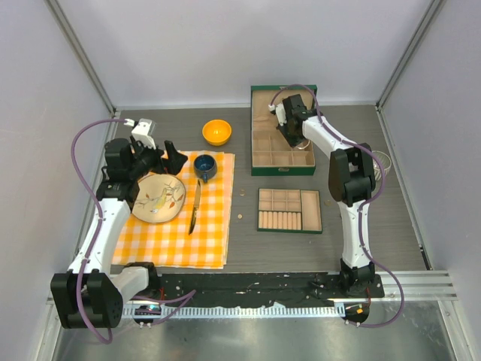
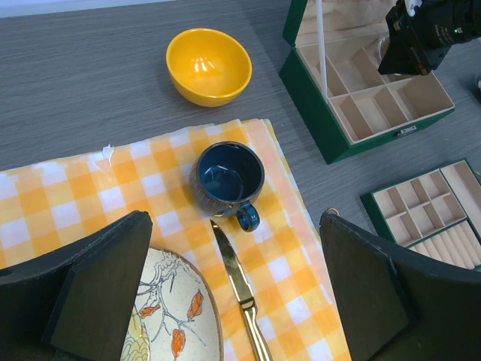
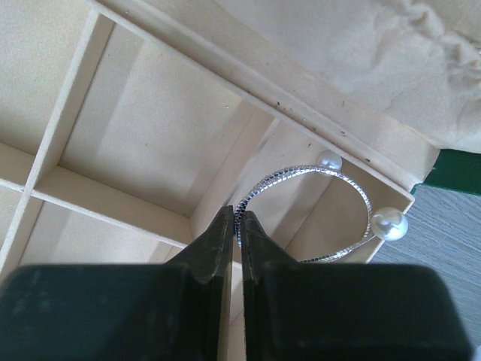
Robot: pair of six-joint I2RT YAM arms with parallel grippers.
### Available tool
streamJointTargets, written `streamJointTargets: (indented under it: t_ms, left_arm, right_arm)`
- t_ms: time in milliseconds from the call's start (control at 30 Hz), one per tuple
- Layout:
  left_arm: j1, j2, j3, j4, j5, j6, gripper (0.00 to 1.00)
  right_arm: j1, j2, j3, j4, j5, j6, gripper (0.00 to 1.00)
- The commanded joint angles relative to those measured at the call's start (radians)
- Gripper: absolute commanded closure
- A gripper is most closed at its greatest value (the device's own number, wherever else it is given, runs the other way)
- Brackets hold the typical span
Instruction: Organize the mixed jewelry
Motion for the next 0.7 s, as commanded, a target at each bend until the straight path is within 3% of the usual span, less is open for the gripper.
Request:
streamJointTargets:
  t_ms: [0,667]
  left_arm:
    - [0.006,-0.018,-0.001,0.039,0.003,0.004,0.0]
    - [0.006,-0.016,-0.001,0.04,0.003,-0.002,0.0]
  right_arm:
    - [0.027,-0.035,-0.022,0.03,-0.041,0.024,0.99]
    - [0.028,-0.148,0.015,-0.019,0.014,0.027,0.99]
